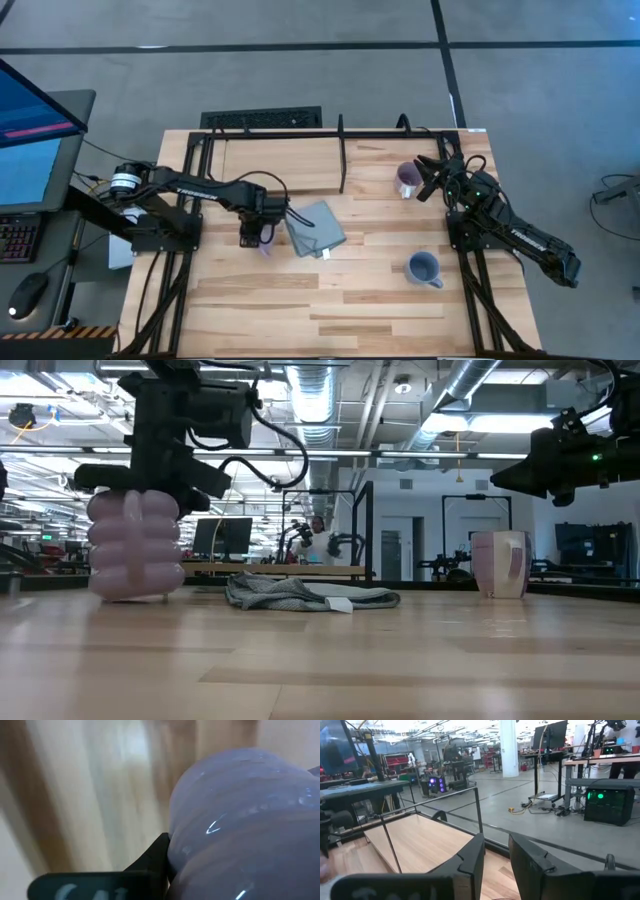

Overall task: Stack small to large cups/mugs on shelf
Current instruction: Put the violet mug on the shelf

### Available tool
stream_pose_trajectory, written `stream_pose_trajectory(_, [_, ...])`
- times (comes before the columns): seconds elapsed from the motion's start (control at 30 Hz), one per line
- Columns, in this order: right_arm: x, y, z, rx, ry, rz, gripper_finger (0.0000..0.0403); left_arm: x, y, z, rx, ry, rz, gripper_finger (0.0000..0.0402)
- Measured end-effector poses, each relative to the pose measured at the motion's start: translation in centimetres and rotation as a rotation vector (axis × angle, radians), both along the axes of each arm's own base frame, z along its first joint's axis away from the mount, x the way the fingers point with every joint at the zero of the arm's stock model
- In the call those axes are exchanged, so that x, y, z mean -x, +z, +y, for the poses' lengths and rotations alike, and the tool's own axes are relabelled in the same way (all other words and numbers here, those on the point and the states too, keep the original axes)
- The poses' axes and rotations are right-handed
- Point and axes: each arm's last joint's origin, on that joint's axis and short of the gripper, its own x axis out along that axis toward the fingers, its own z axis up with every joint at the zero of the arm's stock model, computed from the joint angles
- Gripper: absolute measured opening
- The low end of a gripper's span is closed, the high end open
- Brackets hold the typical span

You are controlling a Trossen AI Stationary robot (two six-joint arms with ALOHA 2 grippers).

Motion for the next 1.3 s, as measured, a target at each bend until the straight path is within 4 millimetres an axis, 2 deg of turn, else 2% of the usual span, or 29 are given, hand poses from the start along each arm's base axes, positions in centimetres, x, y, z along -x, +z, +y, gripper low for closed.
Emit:
stream_pose_trajectory(0.27, [0.0, 0.0, 0.0, -0.007, 0.000, -0.006, 0.0114, -0.8, 4.6, 1.1, -0.096, -0.016, 0.043, 0.0035])
stream_pose_trajectory(0.53, [0.0, 0.0, 0.0, -0.008, 0.000, -0.006, 0.0114, 0.0, 7.4, 4.1, -0.192, -0.080, 0.163, 0.0035])
stream_pose_trajectory(0.77, [0.0, 0.0, 0.0, -0.035, 0.001, -0.029, 0.0114, 0.9, 8.1, 8.1, -0.164, -0.157, 0.197, 0.0035])
stream_pose_trajectory(1.07, [0.0, 0.0, 0.0, -0.046, 0.001, -0.039, 0.0114, 2.5, 8.2, 13.5, -0.135, -0.224, 0.132, 0.0035])
stream_pose_trajectory(1.3, [0.0, 0.0, 0.0, -0.041, 0.001, -0.035, 0.0114, 2.7, 8.3, 16.3, -0.204, -0.305, 0.039, 0.0035])
